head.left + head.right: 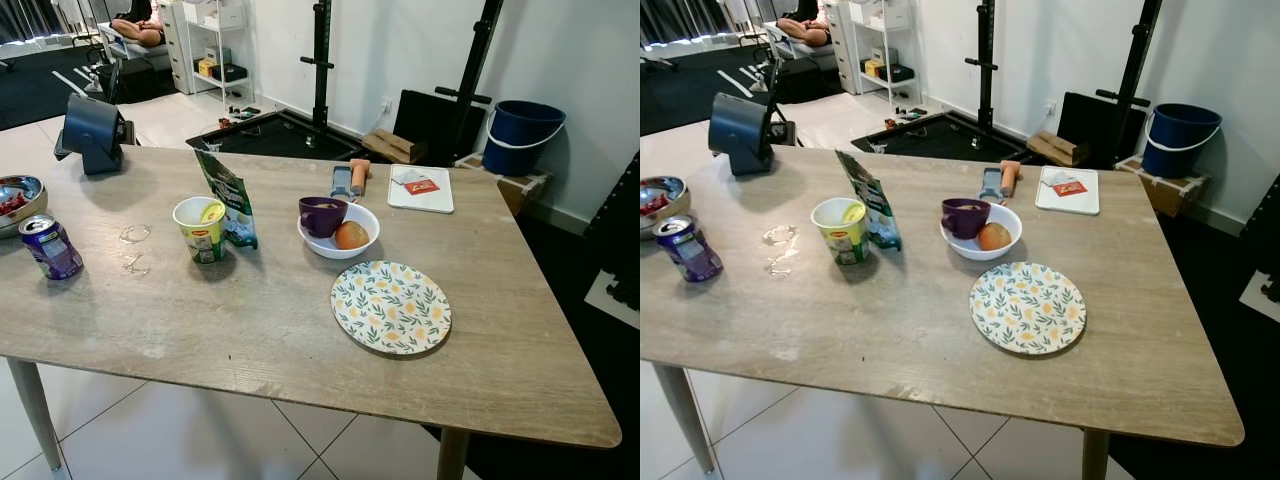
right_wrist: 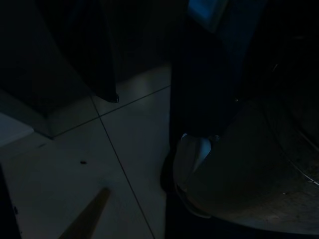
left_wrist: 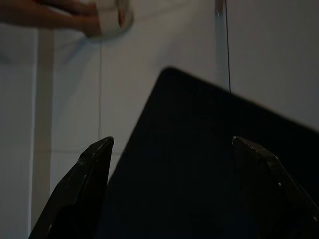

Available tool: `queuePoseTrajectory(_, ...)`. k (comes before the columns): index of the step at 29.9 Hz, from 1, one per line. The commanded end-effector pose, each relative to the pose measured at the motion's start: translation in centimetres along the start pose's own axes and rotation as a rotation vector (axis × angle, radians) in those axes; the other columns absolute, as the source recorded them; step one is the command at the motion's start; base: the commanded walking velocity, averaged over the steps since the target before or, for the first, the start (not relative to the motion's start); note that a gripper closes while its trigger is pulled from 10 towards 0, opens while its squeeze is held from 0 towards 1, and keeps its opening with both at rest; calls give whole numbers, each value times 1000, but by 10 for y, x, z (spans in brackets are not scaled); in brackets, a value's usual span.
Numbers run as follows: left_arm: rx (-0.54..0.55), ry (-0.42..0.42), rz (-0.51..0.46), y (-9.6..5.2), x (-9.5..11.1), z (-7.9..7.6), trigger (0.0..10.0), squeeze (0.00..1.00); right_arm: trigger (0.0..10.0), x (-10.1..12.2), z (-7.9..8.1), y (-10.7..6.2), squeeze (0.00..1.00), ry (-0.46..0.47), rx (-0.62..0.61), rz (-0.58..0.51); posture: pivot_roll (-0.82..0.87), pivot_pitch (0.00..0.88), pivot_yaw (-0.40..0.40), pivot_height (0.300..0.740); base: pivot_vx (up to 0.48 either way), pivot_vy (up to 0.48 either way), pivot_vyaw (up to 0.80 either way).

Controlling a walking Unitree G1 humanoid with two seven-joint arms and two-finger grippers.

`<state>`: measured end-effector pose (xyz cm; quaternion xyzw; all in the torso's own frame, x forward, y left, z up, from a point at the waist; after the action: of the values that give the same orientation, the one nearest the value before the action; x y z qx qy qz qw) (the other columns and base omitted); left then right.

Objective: Restocking fridge

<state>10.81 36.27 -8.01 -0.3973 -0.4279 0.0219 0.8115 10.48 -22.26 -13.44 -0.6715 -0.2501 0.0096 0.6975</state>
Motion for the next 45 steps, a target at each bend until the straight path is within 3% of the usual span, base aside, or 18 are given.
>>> queuePoseTrajectory(1,40,-9,-18,2,6,12,10000,0,10000,-1,13,2,0,-3,40,3,-10,52,26,740,0,0,0)
queuePoseTrajectory(3,79,-10,-124,6,36,18,10000,0,10000,0,13,3,0,-3,42,0,-12,49,24,740,0,0,0)
queuePoseTrajectory(5,107,-57,-265,8,78,22,10000,0,10000,1,13,3,0,-4,44,-3,-12,48,21,740,0,0,0)
queuePoseTrajectory(7,119,-102,-348,7,105,24,10000,0,10000,2,13,3,0,-5,45,-5,-9,47,21,740,0,0,0)
queuePoseTrajectory(9,123,-117,-366,7,112,24,10000,0,10000,2,13,3,0,-5,45,-5,-9,47,21,740,0,0,0)
queuePoseTrajectory(14,110,-148,-525,-2,161,18,10000,0,10000,5,12,3,0,-3,49,-13,-10,49,24,740,0,0,0)
queuePoseTrajectory(15,110,-148,-525,-2,161,18,10000,0,10000,5,12,3,0,-3,49,-13,-10,49,24,740,0,0,0)
queuePoseTrajectory(17,102,-176,-609,-9,186,15,10000,0,10000,7,14,4,0,0,55,-19,-11,50,24,740,0,0,0)
queuePoseTrajectory(22,77,-208,-715,-19,216,10,10000,0,10000,7,15,4,0,1,59,-21,-13,51,25,740,0,0,0)
queuePoseTrajectory(23,29,-194,-778,-27,233,2,10000,0,10000,6,15,4,0,2,59,-20,-13,51,25,740,0,0,0)
queuePoseTrajectory(26,-71,-149,-866,-40,258,-15,10000,0,10000,6,15,4,0,3,59,-19,-13,51,25,740,0,0,0)
queuePoseTrajectory(31,-127,-151,-922,-50,270,-26,10000,0,10000,6,15,4,0,4,58,-19,-14,51,23,740,0,0,0)
queuePoseTrajectory(34,-315,-124,-1009,-72,290,-60,10000,0,10000,4,12,3,0,7,40,-9,-15,53,21,740,0,0,0)
queuePoseTrajectory(35,-382,-75,-1034,-81,294,-74,10000,0,10000,4,12,3,0,11,36,-4,-16,53,20,740,0,0,0)
queuePoseTrajectory(36,-382,-75,-1034,-81,294,-74,10000,0,10000,4,12,3,0,11,36,-4,-16,53,20,740,0,0,0)
queuePoseTrajectory(39,-538,26,-1086,-101,297,-107,10000,0,10000,3,12,3,0,17,34,-3,-18,53,20,740,0,0,0)
queuePoseTrajectory(45,-807,61,-1136,-138,296,-154,10000,0,10000,4,11,3,0,25,26,-4,-25,54,22,740,0,0,0)
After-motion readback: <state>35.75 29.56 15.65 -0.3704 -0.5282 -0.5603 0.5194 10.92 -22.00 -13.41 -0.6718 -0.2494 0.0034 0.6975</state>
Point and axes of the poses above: a point about 5 cm out from each wrist's last joint towards the gripper, its own y axis pointing out of the wrist towards the gripper, its own x axis along the axis of the wrist's last joint, z = x × y, the point moved 3 cm from there along y, pointing out of the wrist towards the gripper, and after that the axes turned 7 degrees about -y, right-handed, at the moved point
